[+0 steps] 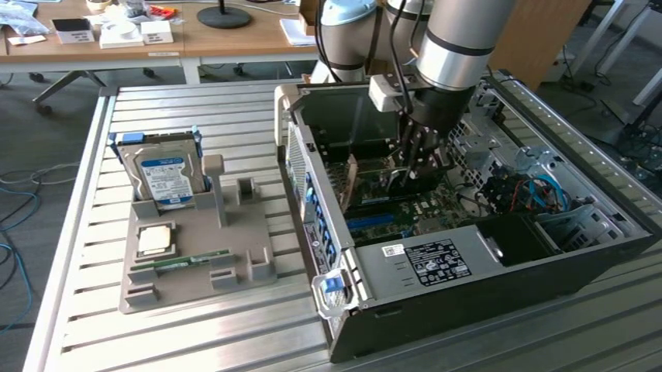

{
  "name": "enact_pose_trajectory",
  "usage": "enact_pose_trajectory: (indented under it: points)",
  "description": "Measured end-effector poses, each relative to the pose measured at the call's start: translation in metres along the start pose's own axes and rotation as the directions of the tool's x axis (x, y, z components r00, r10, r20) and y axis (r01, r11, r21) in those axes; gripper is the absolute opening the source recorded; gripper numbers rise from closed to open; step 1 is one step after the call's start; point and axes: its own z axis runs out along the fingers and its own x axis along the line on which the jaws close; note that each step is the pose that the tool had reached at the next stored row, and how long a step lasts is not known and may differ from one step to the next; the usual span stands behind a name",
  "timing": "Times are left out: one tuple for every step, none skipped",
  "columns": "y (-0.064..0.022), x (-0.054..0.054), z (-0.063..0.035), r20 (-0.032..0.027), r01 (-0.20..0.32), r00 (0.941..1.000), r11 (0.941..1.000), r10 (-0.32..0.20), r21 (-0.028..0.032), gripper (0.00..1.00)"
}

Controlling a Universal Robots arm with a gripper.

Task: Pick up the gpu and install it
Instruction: 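Insert the gpu into the slot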

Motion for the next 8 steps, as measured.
enact_pose_trajectory:
  points:
    - [0.0002,0.0,0.0001,-0.0001,0.0,1.0,1.0,0.0,0.0,0.27]
    - [0.0004,0.0001,0.0001,-0.0002,0.0,1.0,1.0,0.0,-0.0001,0.27]
    - [0.0004,0.0001,0.0001,-0.0002,0.0,1.0,1.0,0.0,-0.0001,0.27]
    - [0.0006,0.0001,0.0003,-0.0003,0.0,1.0,1.0,0.0,-0.0001,0.27]
    - [0.0008,0.0001,0.0011,0.0002,0.0,1.0,1.0,0.0,0.0001,0.27]
    - [0.0009,0.0001,0.0015,0.0001,0.0,1.0,1.0,0.0,0.0,0.27]
    - [0.0009,0.0001,0.0014,-0.0002,0.0,1.0,1.0,0.0,-0.0001,0.27]
    - [0.0009,0.0001,0.0014,-0.0002,0.0,1.0,1.0,0.0,-0.0002,0.27]
